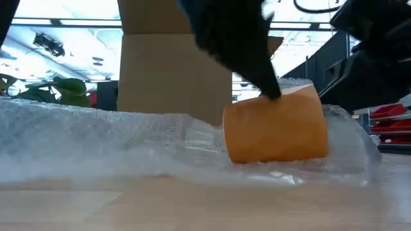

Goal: Wrap mug
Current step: Wrap the orange mug with the bubble wrap

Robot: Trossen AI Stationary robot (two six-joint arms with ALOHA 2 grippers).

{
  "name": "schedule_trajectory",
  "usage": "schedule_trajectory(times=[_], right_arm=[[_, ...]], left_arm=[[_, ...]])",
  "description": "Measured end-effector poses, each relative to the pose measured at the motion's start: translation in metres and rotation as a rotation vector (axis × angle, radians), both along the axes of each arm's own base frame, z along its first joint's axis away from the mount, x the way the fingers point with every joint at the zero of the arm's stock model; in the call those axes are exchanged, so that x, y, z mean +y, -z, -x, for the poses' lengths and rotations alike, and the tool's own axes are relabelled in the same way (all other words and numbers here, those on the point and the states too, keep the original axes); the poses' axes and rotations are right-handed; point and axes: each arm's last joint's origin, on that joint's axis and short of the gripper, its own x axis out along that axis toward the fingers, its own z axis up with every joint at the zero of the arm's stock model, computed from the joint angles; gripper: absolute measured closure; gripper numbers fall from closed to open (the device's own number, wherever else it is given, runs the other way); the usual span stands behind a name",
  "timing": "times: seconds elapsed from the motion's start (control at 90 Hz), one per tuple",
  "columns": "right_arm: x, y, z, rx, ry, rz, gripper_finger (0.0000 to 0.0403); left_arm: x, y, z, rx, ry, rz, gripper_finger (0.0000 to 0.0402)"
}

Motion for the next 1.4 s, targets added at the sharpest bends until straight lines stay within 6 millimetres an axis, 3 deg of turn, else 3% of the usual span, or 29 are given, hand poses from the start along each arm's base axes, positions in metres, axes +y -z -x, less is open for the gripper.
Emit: schedule_trajectory(times=[0.178,0.356,0.756,0.878,1.056,1.189,1.4], right_arm=[[-0.009,0.014,-0.018,-0.016,-0.002,0.010,0.0403],[-0.013,0.016,-0.020,0.029,-0.026,0.013,0.0402],[-0.004,-0.017,0.018,0.186,-0.150,-0.143,0.0403],[-0.008,-0.031,0.027,0.133,-0.075,-0.086,0.0403],[-0.015,-0.043,0.025,0.038,0.006,-0.038,0.0403],[-0.015,-0.033,0.019,0.052,0.027,-0.046,0.0403],[-0.005,0.004,0.001,0.053,0.023,-0.070,0.0403]], left_arm=[[0.013,0.011,-0.002,-0.031,-0.018,0.033,0.0250],[0.014,0.012,-0.002,-0.027,-0.021,0.027,0.0250],[0.015,0.015,-0.003,-0.025,-0.036,0.037,0.0250],[0.015,0.015,-0.003,-0.027,-0.040,0.042,0.0250],[0.015,0.015,-0.003,-0.027,-0.041,0.043,0.0250],[0.015,0.015,-0.003,-0.025,-0.041,0.042,0.0250],[0.015,0.015,-0.003,-0.030,-0.043,0.046,0.0250]])
